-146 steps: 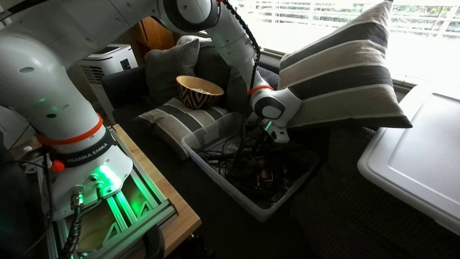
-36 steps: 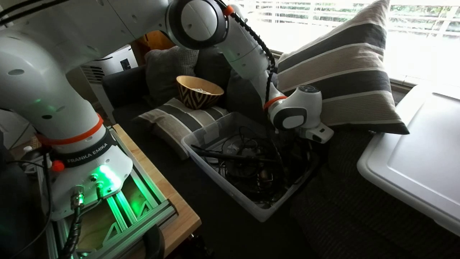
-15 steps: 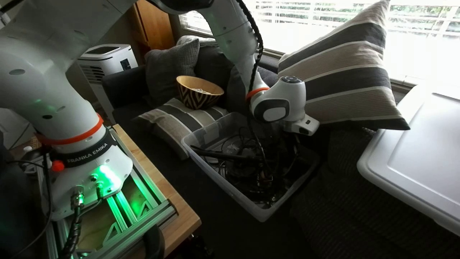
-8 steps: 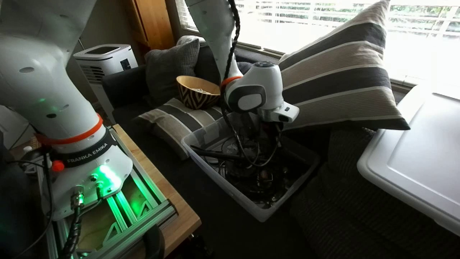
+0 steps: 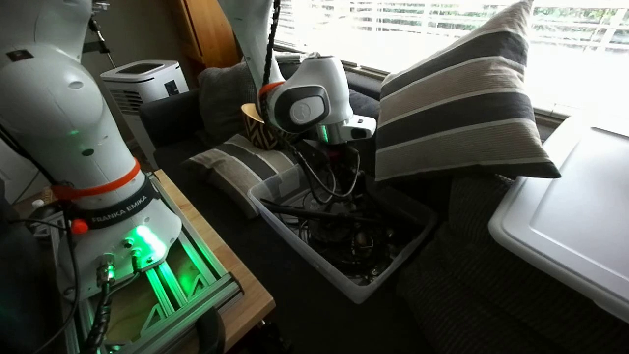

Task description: Place the black rod properly in the storage box

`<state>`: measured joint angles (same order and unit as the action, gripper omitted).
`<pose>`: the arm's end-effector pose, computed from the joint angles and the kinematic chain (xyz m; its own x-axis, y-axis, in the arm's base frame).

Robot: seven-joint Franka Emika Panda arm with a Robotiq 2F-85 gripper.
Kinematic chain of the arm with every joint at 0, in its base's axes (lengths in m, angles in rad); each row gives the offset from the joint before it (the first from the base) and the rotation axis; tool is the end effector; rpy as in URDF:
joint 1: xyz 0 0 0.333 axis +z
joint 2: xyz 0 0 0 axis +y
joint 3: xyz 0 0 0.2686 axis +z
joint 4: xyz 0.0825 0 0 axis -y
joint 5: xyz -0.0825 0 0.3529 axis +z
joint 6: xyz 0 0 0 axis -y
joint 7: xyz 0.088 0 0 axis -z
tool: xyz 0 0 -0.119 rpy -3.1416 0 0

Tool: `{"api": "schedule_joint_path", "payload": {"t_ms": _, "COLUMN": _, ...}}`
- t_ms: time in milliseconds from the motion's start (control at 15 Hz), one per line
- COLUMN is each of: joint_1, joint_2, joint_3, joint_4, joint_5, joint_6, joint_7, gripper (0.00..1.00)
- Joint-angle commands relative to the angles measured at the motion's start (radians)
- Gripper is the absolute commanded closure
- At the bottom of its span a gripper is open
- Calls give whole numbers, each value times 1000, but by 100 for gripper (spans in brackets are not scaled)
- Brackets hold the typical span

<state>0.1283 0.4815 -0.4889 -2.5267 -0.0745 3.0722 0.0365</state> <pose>0.3987 -0.1755 0.1062 0.9637 -0.2465 0.1020 -0.2638 -0.9376 0.2265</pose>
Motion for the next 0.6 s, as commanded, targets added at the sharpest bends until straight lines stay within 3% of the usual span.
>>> {"api": "schedule_joint_path", "payload": {"t_ms": 0, "joint_1": 191, "joint_2": -80, "joint_3": -196, "joint_4": -90, "joint_5": -159, "joint_6": -28, "joint_7": -36, "gripper": 1}}
{"api": "schedule_joint_path", "payload": {"t_ms": 200, "joint_1": 270, "joint_2": -118, "joint_3": -282, "joint_4": -127, "joint_5": -280, "joint_6": -6, "joint_7": -94, "gripper": 0}}
{"api": "schedule_joint_path", "payload": {"t_ms": 267, "joint_1": 212, "joint_2": -67, "joint_3": -220, "joint_4": -78, "joint_5": -223, "joint_6": -7, "joint_7": -43, "gripper": 0}}
{"api": "schedule_joint_path", "payload": {"t_ms": 533, "joint_1": 243, "joint_2": -94, "joint_3": -252, "joint_4": -99, "joint_5": -267, "joint_6": -8, "joint_7": -70, "gripper": 0}}
